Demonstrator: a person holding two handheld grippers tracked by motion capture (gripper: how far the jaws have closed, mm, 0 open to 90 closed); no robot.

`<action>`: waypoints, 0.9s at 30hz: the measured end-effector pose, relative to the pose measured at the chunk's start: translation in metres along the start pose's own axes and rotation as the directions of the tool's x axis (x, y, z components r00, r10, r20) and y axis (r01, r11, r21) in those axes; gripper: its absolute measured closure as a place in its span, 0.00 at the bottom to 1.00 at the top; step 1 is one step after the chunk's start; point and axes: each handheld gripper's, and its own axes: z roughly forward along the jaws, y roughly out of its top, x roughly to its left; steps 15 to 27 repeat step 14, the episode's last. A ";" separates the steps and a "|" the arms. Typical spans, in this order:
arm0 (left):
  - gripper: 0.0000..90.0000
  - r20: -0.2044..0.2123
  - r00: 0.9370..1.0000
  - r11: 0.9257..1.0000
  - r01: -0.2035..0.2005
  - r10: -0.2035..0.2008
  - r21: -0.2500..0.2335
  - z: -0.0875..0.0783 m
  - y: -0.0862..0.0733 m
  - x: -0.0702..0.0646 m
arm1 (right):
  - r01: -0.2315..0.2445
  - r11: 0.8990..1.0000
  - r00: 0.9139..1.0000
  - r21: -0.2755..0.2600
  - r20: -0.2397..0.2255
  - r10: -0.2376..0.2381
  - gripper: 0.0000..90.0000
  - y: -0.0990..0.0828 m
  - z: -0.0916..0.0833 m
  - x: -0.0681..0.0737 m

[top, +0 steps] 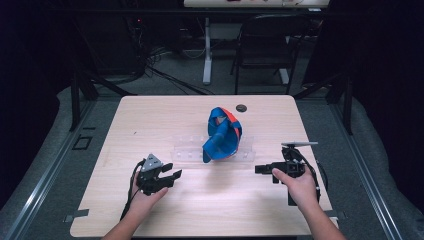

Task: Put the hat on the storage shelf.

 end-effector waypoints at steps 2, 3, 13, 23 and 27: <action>0.58 0.002 1.000 1.000 -0.006 0.006 0.009 0.000 -0.001 0.001 | 0.022 1.000 1.000 -0.016 0.010 -0.022 0.62 -0.008 0.004 -0.004; 0.57 0.002 1.000 1.000 -0.007 0.007 0.009 0.001 -0.001 0.001 | 0.033 0.999 0.999 -0.035 0.019 -0.032 0.61 -0.012 0.006 -0.005; 0.57 0.013 1.000 1.000 -0.013 0.013 0.012 0.005 -0.001 -0.003 | 0.117 0.982 0.990 -0.148 0.095 -0.103 0.55 -0.044 0.015 -0.027; 0.57 0.015 1.000 1.000 -0.005 0.005 0.010 0.006 -0.001 -0.005 | 0.118 0.980 0.989 -0.162 0.112 -0.101 0.55 -0.048 0.015 -0.029; 0.57 0.015 1.000 1.000 -0.005 0.005 0.010 0.006 -0.001 -0.005 | 0.118 0.980 0.989 -0.162 0.112 -0.101 0.55 -0.048 0.015 -0.029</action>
